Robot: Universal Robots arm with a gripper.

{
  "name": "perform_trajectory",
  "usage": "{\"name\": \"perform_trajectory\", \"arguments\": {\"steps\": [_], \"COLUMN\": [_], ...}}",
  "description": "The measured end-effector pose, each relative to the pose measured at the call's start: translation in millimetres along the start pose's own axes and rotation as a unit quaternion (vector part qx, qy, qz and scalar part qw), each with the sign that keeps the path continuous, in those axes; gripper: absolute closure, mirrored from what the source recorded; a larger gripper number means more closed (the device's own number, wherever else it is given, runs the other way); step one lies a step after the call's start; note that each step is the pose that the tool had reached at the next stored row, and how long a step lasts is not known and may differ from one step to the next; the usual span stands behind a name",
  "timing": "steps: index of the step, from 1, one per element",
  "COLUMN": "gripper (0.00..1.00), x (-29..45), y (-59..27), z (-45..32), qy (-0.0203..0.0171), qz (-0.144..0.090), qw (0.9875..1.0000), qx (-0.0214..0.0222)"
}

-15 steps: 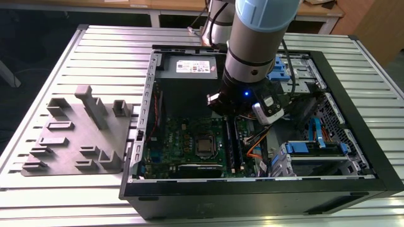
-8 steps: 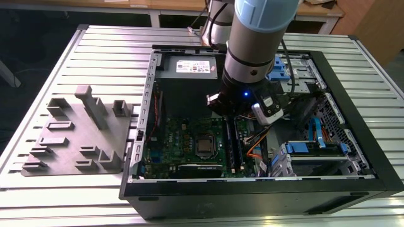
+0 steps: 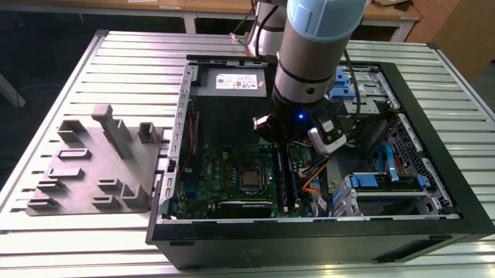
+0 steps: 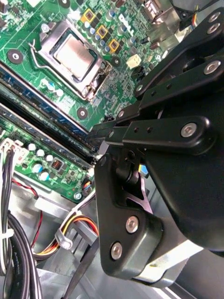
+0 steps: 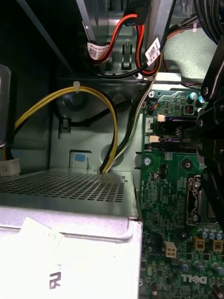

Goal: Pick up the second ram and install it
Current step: 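Press down the second ram until it locks into place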

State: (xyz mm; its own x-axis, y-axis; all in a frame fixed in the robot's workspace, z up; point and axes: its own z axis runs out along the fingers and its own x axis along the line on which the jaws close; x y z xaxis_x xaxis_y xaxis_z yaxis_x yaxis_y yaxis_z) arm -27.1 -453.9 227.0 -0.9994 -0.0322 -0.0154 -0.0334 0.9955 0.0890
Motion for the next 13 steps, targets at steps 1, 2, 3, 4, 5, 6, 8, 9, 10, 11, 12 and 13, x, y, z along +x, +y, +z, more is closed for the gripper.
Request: {"name": "perform_trajectory", "arguments": {"steps": [1, 2, 3, 4, 5, 6, 8, 9, 10, 11, 12, 13], "gripper": [0.93, 0.93, 0.93, 0.93, 0.93, 0.93, 0.93, 0.93, 0.93, 0.93, 0.93, 0.93], "x": [0.0, 0.0, 0.0, 0.0, 0.0, 0.0, 0.0, -0.1, -0.1, -0.1, -0.1, -0.1], "y": [-0.1, -0.1, -0.1, -0.1, -0.1, 0.0, 2.1, 2.8, 2.9, 2.9, 2.9, 2.9], "z": [0.7, 0.9, 0.9, 0.9, 0.9, 1.0, 1.6, 1.7, 1.8, 1.8, 1.8, 2.2], "qy": [0.0, 0.0001, 0.0001, 0.0001, 0.0001, 0.0001, 0.0, 0.0001, 0.0001, 0.0001, 0.0001, 0.0001], "qz": [0.0, 0.0, 0.0, 0.0, 0.0, 0.0, 0.0, 0.0, 0.0, 0.0, 0.0, 0.0], "qw": [1.0, 1.0, 1.0, 1.0, 1.0, 1.0, 1.0, 1.0, 1.0, 1.0, 1.0, 1.0], "qx": [0.0, 0.0002, 0.0003, 0.0003, 0.0003, 0.0003, 0.0001, 0.0002, 0.0002, 0.0002, 0.0003, 0.0002]}}
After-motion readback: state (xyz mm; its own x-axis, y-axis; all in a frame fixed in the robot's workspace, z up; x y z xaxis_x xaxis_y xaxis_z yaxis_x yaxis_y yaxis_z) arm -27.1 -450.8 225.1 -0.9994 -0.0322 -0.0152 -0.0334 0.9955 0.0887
